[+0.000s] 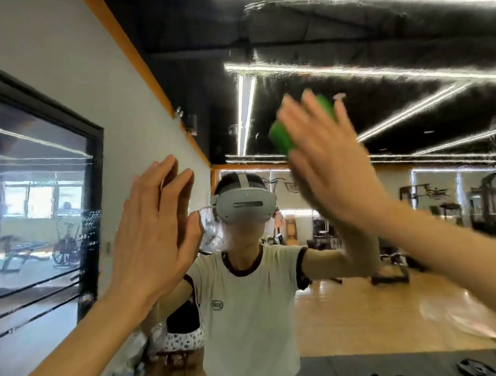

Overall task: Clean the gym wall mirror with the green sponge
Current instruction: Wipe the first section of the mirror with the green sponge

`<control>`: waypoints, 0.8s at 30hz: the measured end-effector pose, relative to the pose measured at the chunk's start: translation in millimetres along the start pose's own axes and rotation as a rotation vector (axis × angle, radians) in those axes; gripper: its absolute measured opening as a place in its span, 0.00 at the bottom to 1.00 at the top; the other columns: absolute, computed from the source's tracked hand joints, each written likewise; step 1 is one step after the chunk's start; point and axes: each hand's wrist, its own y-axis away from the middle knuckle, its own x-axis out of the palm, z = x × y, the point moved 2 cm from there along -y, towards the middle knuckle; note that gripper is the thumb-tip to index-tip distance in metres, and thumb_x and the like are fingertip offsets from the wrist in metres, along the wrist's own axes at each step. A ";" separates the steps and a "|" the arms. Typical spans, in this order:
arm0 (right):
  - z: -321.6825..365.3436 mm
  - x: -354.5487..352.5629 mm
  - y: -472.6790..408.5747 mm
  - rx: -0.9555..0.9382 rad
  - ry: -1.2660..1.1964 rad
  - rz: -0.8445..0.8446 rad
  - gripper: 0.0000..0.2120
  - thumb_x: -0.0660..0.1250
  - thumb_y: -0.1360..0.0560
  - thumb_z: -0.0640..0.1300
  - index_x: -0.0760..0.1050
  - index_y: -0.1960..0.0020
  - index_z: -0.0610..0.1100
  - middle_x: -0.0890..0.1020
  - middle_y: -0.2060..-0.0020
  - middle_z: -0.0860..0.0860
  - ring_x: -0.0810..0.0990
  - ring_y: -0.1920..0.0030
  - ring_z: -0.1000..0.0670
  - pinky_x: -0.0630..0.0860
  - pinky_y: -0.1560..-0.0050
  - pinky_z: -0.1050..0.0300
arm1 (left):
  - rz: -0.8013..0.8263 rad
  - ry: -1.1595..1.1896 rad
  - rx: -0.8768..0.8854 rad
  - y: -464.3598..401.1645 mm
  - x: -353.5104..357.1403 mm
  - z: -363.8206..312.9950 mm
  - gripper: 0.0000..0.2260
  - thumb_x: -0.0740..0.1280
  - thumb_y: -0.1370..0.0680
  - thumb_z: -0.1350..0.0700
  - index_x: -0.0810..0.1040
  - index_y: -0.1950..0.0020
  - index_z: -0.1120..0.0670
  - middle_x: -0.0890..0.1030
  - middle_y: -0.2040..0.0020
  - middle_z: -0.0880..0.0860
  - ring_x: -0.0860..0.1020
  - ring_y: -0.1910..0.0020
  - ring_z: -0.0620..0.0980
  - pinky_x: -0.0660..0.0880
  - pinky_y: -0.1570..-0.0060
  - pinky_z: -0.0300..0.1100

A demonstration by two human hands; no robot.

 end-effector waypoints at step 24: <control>54.9 13.9 52.9 -0.574 0.089 0.148 0.23 0.47 0.14 0.47 0.59 0.20 0.43 0.60 0.21 0.45 0.56 0.21 0.46 0.45 0.20 0.47 | -0.033 0.011 0.005 3.1 0.5 1.0 0.23 0.58 0.18 0.48 0.67 0.26 0.57 0.63 0.22 0.58 0.63 0.24 0.58 0.66 0.29 0.53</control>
